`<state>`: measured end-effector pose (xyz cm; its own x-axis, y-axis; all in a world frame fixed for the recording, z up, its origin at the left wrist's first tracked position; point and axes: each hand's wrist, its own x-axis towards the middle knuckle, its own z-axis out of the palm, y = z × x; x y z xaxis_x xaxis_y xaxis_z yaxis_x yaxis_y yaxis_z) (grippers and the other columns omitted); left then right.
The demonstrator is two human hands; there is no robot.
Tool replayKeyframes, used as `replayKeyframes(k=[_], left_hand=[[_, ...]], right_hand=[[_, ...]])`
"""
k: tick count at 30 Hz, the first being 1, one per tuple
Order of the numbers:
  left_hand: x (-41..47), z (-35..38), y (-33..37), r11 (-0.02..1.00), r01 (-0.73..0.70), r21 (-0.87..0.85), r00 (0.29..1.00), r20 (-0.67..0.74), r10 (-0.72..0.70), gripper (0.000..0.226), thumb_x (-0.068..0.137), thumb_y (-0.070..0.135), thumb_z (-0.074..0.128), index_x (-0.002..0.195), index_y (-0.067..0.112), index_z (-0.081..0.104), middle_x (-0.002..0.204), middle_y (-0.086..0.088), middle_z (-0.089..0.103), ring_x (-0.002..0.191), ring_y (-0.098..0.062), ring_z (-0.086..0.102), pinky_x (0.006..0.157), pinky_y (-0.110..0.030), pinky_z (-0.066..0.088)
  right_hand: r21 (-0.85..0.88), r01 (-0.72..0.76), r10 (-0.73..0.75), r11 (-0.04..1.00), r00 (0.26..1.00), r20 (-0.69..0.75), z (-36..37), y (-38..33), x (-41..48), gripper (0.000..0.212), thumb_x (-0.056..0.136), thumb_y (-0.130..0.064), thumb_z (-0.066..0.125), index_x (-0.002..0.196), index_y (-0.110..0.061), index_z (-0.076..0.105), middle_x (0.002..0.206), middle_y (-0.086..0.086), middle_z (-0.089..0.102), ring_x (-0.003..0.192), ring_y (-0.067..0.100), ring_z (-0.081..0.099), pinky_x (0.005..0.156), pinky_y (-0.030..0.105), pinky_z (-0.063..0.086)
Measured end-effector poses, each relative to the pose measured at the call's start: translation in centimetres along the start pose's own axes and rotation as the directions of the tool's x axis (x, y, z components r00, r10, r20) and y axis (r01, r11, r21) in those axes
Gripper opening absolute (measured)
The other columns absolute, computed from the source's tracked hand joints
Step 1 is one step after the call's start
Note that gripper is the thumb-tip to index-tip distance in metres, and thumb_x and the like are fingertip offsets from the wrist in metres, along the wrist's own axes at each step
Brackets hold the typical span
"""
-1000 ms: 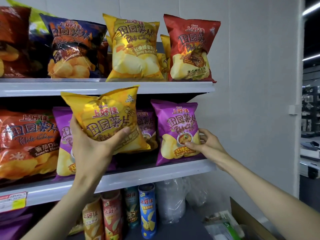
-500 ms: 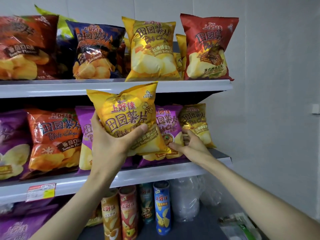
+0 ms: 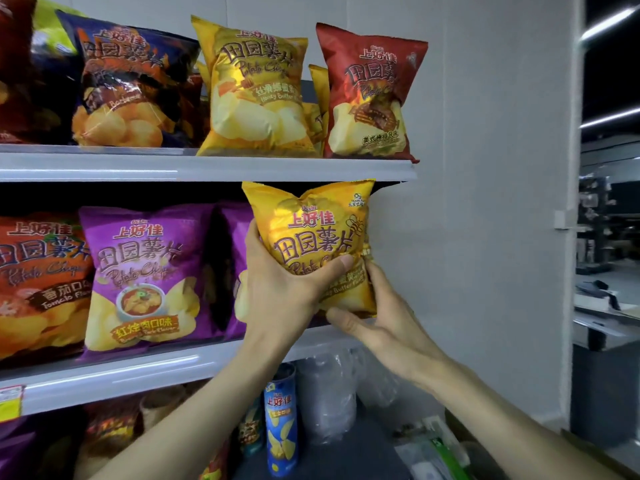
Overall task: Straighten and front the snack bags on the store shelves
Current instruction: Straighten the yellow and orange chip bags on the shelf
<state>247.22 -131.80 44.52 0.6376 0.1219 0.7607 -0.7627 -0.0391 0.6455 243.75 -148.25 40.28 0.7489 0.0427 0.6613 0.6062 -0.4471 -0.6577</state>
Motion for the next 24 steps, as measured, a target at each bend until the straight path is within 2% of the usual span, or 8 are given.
replayKeyframes(k=[2,4,6,9,11,15,19,24], left_hand=[[0.2,1.9,0.0,0.999,-0.029,-0.014,0.999,0.026,0.029,0.109,0.052,0.054,0.1,0.141,0.036,0.04,0.125,0.01,0.067,0.113,-0.012,0.07,0.097,-0.046,0.059],[0.4,3.2,-0.2,0.999,-0.028,-0.021,0.996,0.09,0.03,0.113,0.055,0.049,0.099,0.147,0.031,0.036,0.132,0.008,0.063,0.118,-0.01,0.068,0.102,-0.045,0.057],[0.7,4.1,-0.7,1.0,-0.014,0.006,0.983,0.184,0.012,0.117,0.057,0.054,0.096,0.151,0.036,0.029,0.142,0.007,0.058,0.128,-0.011,0.063,0.109,-0.044,0.053],[1.1,4.4,-1.8,0.995,0.019,0.095,0.959,0.28,-0.045,0.101,0.06,0.055,0.094,0.141,0.042,0.036,0.139,0.007,0.059,0.132,-0.017,0.058,0.111,-0.046,0.05],[0.8,4.0,-2.2,0.986,0.016,0.168,0.937,0.341,-0.073,0.083,0.068,0.044,0.091,0.128,0.05,0.034,0.134,0.017,0.055,0.132,-0.008,0.051,0.111,-0.032,0.043],[0.8,3.3,-3.4,0.97,0.047,0.237,0.898,0.416,-0.145,0.074,0.082,0.018,0.087,0.127,0.044,0.034,0.11,0.034,0.055,0.1,0.025,0.056,0.086,-0.004,0.042],[0.5,3.0,-3.3,0.941,0.066,0.331,0.837,0.496,-0.233,0.092,0.075,0.04,0.082,0.156,0.027,0.039,0.135,0.017,0.055,0.137,-0.011,0.054,0.113,-0.035,0.046],[0.1,3.8,-3.6,0.906,0.058,0.419,0.766,0.563,-0.309,0.096,0.09,0.032,0.079,0.167,0.018,0.022,0.153,0.0,0.049,0.148,-0.02,0.043,0.107,-0.026,0.038]], right_hand=[[-0.059,-0.076,0.067,0.995,0.988,-0.142,-1.1,0.5,0.9,0.082,0.07,-0.072,0.082,0.14,-0.047,0.048,0.13,-0.017,0.068,0.118,0.002,0.065,0.101,0.036,0.054],[-0.031,-0.147,0.14,0.989,0.976,-0.168,-2.7,1.5,1.9,0.071,0.069,-0.062,0.089,0.129,-0.039,0.058,0.117,-0.014,0.075,0.107,0.003,0.07,0.095,0.034,0.056],[0.06,-0.161,0.169,0.985,0.971,-0.167,-4.1,3.2,2.9,0.068,0.07,-0.049,0.094,0.127,-0.032,0.061,0.116,-0.009,0.077,0.108,0.008,0.072,0.096,0.034,0.057],[0.107,-0.185,0.205,0.977,0.952,-0.227,-6.0,6.2,4.0,0.058,0.08,-0.02,0.091,0.129,-0.02,0.061,0.118,0.0,0.076,0.107,0.013,0.073,0.092,0.028,0.059],[0.081,-0.233,0.246,0.969,0.932,-0.267,-6.9,7.8,4.8,0.052,0.084,-0.017,0.088,0.129,-0.017,0.061,0.119,0.006,0.074,0.104,0.017,0.074,0.095,0.034,0.059],[0.083,-0.332,0.342,0.94,0.918,-0.203,-7.6,9.6,5.8,0.044,0.09,-0.023,0.081,0.129,-0.015,0.06,0.116,0.002,0.073,0.099,0.009,0.072,0.083,0.019,0.055],[0.051,-0.385,0.388,0.922,0.906,-0.168,-7.4,11.2,6.3,0.043,0.093,-0.029,0.078,0.131,-0.014,0.063,0.121,0.006,0.075,0.108,0.018,0.073,0.104,0.037,0.054],[-0.03,-0.452,0.44,0.892,0.881,-0.175,-7.0,12.3,5.9,0.05,0.091,-0.048,0.077,0.129,-0.018,0.064,0.12,0.002,0.075,0.111,0.021,0.071,0.109,0.046,0.05]])
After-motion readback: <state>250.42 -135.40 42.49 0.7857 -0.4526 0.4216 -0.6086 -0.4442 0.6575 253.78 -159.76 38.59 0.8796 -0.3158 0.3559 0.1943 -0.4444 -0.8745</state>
